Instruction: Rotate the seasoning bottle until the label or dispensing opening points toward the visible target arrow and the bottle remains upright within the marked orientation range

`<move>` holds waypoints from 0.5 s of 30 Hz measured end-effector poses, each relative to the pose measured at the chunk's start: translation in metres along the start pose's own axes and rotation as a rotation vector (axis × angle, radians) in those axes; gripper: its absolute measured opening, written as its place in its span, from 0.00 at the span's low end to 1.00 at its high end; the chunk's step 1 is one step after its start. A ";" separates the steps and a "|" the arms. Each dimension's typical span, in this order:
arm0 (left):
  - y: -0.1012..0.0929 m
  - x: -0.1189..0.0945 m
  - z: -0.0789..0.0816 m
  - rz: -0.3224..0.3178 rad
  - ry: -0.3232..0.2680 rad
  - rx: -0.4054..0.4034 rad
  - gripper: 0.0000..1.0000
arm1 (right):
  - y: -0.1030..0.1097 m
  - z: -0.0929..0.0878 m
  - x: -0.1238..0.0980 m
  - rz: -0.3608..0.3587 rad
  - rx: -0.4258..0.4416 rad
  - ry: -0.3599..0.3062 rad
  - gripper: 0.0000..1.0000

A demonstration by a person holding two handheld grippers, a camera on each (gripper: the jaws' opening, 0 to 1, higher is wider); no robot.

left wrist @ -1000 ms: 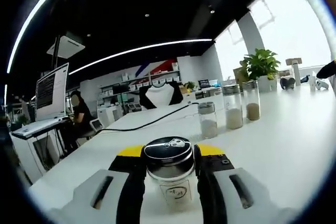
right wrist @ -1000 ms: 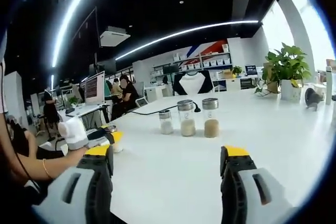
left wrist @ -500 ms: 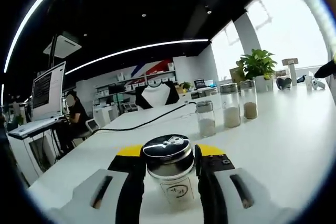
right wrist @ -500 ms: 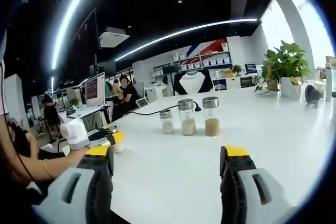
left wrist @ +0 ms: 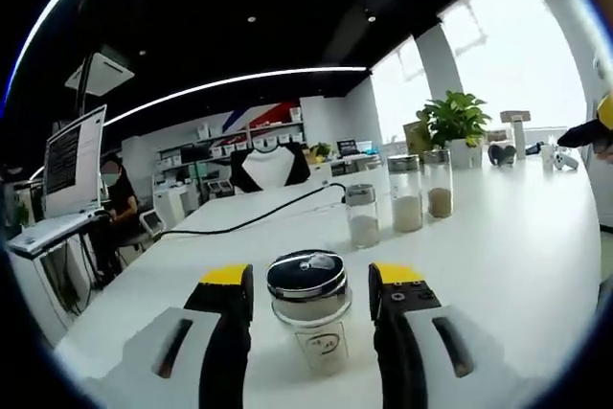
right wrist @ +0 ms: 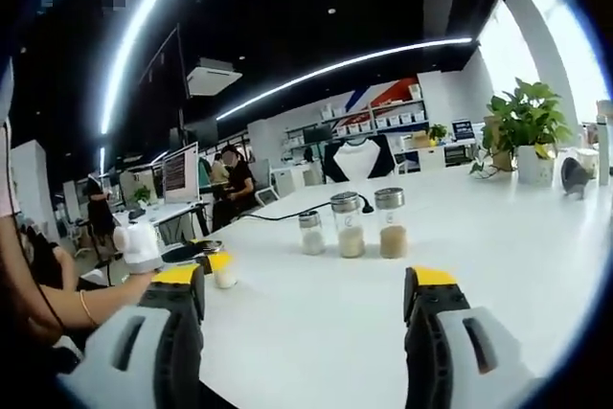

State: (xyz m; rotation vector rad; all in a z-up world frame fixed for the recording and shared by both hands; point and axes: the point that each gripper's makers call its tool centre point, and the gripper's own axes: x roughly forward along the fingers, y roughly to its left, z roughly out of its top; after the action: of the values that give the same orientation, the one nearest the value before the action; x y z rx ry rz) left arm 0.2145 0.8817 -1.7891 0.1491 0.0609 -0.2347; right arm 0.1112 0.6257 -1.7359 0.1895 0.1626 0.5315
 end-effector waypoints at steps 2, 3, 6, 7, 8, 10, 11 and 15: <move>-0.001 -0.003 0.007 -0.011 -0.007 -0.002 0.57 | -0.002 -0.001 -0.002 -0.002 0.001 0.003 0.91; 0.000 -0.004 0.010 -0.011 -0.007 -0.005 0.59 | -0.003 -0.001 -0.002 -0.004 0.002 0.005 0.91; -0.001 -0.006 0.018 -0.020 -0.005 -0.025 0.68 | -0.007 -0.004 -0.004 -0.023 0.000 0.007 0.91; -0.003 -0.007 0.020 -0.026 -0.003 -0.028 0.68 | -0.007 -0.006 -0.005 -0.031 0.000 0.010 0.91; -0.004 -0.009 0.024 -0.026 -0.007 -0.027 0.68 | -0.008 -0.008 -0.006 -0.038 -0.004 0.012 0.90; -0.006 -0.010 0.031 -0.027 -0.013 -0.019 0.70 | -0.008 -0.011 -0.006 -0.036 -0.008 0.018 0.90; -0.007 -0.011 0.034 -0.028 -0.018 -0.021 0.73 | -0.007 -0.011 -0.007 -0.034 -0.005 0.018 0.90; -0.012 -0.010 0.049 -0.031 -0.053 -0.025 0.90 | -0.008 -0.011 -0.008 -0.031 0.012 0.006 0.89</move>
State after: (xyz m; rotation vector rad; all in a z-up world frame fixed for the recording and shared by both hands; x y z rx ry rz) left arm 0.2042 0.8651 -1.7413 0.1168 0.0132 -0.2686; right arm 0.1060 0.6162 -1.7472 0.1973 0.1741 0.5003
